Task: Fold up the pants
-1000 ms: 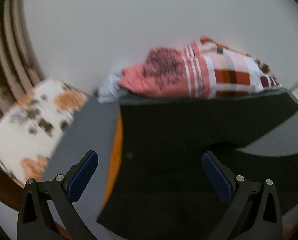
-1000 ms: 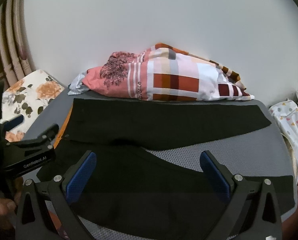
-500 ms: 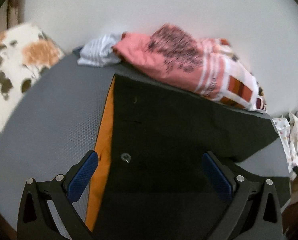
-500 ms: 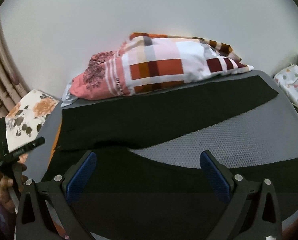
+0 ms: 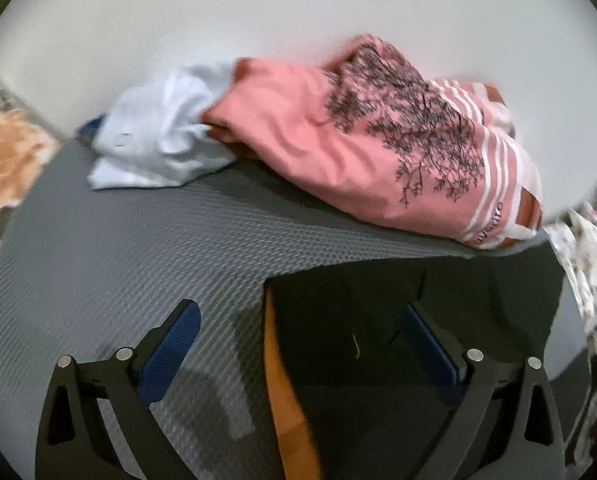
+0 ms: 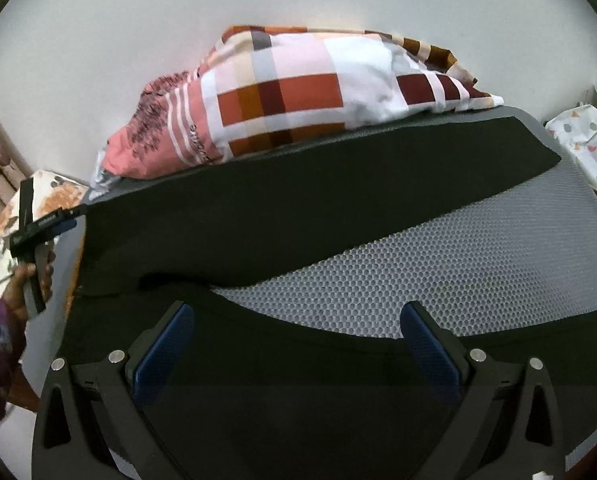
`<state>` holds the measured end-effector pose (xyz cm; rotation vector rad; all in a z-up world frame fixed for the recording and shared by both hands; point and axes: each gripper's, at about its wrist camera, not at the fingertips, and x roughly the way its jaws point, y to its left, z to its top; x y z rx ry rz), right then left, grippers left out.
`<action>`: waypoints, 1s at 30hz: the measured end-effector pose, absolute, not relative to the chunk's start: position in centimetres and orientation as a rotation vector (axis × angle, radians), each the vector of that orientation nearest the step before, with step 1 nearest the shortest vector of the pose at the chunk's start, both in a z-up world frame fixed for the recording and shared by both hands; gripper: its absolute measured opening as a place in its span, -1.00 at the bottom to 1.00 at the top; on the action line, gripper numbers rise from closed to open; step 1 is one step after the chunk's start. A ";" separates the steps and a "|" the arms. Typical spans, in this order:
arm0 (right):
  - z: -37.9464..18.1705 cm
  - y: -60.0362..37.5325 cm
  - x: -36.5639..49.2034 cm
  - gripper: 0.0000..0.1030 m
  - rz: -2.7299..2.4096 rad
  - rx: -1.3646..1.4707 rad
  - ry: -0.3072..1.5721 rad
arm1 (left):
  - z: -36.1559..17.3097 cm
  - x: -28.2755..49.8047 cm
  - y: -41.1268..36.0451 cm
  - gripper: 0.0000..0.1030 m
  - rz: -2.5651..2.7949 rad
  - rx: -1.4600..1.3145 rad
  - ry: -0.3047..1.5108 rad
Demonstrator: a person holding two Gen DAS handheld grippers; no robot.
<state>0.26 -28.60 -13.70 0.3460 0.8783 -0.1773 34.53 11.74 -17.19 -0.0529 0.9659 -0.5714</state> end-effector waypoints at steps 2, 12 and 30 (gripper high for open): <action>-14.3 -28.7 0.8 0.99 -0.185 0.344 0.896 | -17.8 34.9 10.8 0.85 -0.641 -0.046 0.980; -15.9 -32.6 2.6 0.99 -0.137 0.554 0.920 | -16.7 31.0 8.7 -0.81 -0.519 0.022 0.912; -17.8 -46.8 11.6 0.99 -0.002 1.184 0.796 | -7.0 4.2 10.0 -0.79 -0.793 -0.098 0.556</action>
